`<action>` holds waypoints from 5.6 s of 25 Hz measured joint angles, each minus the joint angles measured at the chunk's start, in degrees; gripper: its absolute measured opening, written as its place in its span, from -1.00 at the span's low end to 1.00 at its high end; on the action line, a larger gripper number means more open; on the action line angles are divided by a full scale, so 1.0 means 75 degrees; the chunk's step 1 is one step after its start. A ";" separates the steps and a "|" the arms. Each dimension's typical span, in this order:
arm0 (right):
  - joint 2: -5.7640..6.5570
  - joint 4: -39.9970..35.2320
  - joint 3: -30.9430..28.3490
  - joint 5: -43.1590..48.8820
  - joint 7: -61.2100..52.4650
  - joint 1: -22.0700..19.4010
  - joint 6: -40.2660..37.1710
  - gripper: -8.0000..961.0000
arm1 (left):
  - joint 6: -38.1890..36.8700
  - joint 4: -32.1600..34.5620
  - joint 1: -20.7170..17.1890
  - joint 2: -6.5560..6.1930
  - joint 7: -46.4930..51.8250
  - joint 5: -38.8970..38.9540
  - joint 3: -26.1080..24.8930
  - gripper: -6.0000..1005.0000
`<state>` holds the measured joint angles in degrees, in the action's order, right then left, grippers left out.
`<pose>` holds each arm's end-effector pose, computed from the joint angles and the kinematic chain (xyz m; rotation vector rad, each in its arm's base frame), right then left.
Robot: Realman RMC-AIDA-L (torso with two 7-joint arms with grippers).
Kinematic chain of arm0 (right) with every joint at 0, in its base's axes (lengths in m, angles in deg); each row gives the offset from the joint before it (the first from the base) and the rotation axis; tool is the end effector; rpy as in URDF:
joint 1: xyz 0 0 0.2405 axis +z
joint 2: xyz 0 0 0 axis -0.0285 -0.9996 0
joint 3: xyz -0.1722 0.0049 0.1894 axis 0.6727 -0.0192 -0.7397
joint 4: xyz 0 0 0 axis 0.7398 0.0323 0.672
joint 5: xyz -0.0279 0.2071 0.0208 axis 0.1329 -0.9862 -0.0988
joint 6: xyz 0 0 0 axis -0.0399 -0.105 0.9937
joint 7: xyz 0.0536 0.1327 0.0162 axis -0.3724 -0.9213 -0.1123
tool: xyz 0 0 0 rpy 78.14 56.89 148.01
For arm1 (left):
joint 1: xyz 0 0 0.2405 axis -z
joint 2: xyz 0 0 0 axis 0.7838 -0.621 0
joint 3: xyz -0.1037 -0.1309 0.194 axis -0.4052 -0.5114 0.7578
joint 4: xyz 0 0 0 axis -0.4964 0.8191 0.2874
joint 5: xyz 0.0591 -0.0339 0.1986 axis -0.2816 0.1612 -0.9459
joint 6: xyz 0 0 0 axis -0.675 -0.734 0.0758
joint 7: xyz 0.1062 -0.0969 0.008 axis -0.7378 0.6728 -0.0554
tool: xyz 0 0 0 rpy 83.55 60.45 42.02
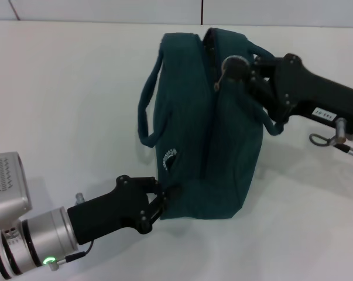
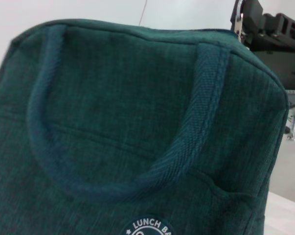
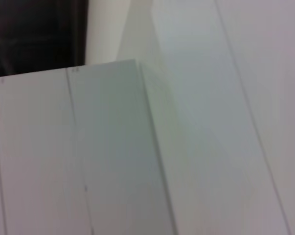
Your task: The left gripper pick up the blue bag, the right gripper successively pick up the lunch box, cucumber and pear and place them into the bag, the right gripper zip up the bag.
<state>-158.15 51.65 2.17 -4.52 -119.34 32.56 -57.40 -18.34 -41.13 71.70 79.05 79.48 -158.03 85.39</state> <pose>0.1741 0.3276 -0.0253 -2.5620 0.3228 1.4284 -0.2998 0.2245 -0.0816 -2.5257 -0.7144 -1.0047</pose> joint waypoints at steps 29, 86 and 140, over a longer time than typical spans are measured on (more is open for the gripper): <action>0.0067 0.0361 -0.0129 0.0249 0.0076 -0.0228 -0.0773 -0.96 | -0.0346 0.0696 -0.0263 -0.0161 0.0079 0.1428 -0.0111 -0.72; 0.0073 0.0786 -0.1365 -0.0059 0.0225 -0.0645 -0.0787 -0.96 | -0.1803 0.1512 0.0053 -0.0501 0.0377 0.0788 -0.0062 -0.90; 0.0066 0.1244 -0.1189 0.0056 0.0461 -0.1142 -0.1239 -0.96 | -0.1226 0.2606 0.0731 -0.0442 0.1760 -0.0418 -0.0643 -0.87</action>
<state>-157.65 60.98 -6.74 -4.10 -115.88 24.00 -66.69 -27.53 -21.59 77.17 75.73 92.67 -161.16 80.57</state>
